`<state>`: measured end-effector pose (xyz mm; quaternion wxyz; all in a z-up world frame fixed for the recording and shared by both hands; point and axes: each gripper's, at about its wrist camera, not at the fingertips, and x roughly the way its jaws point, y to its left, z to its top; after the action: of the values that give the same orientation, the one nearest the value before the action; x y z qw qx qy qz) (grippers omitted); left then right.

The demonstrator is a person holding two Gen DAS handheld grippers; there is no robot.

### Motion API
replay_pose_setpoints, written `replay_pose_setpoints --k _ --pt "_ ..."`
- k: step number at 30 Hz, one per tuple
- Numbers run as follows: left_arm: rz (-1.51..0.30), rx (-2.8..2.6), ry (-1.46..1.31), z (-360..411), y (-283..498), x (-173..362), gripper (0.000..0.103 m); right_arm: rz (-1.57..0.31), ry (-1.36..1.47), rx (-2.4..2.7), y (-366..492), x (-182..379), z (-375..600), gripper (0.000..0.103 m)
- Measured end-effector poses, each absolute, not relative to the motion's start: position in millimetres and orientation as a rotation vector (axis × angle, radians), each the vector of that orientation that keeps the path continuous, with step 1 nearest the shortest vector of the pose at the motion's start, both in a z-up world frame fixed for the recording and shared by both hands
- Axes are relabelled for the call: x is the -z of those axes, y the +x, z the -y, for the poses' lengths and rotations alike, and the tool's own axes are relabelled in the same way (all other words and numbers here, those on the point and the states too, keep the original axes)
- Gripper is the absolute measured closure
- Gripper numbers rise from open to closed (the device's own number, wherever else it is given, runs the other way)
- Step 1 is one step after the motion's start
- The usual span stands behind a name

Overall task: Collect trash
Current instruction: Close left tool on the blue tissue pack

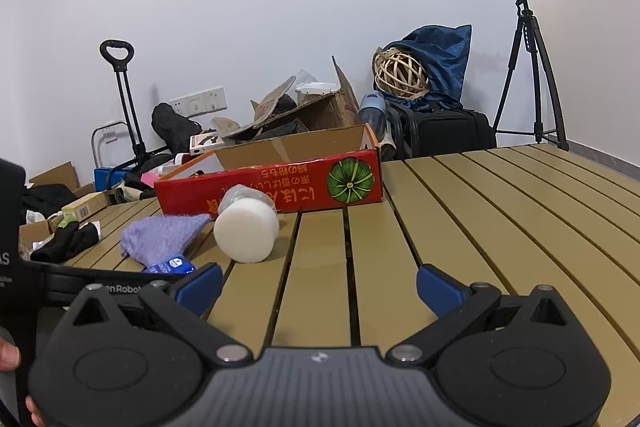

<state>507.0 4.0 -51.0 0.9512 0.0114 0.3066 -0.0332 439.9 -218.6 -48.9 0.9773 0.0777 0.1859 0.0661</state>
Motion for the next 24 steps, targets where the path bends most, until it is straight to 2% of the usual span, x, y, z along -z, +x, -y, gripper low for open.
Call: replay_pose_setpoints --k 4,24 --pt "-0.649 0.096 0.014 -5 509 53 0.028 -0.370 0.166 -0.127 439 48 222 0.000" --pt "-0.498 0.032 0.051 -10 476 26 0.031 -0.389 0.207 -0.157 456 36 215 0.000"
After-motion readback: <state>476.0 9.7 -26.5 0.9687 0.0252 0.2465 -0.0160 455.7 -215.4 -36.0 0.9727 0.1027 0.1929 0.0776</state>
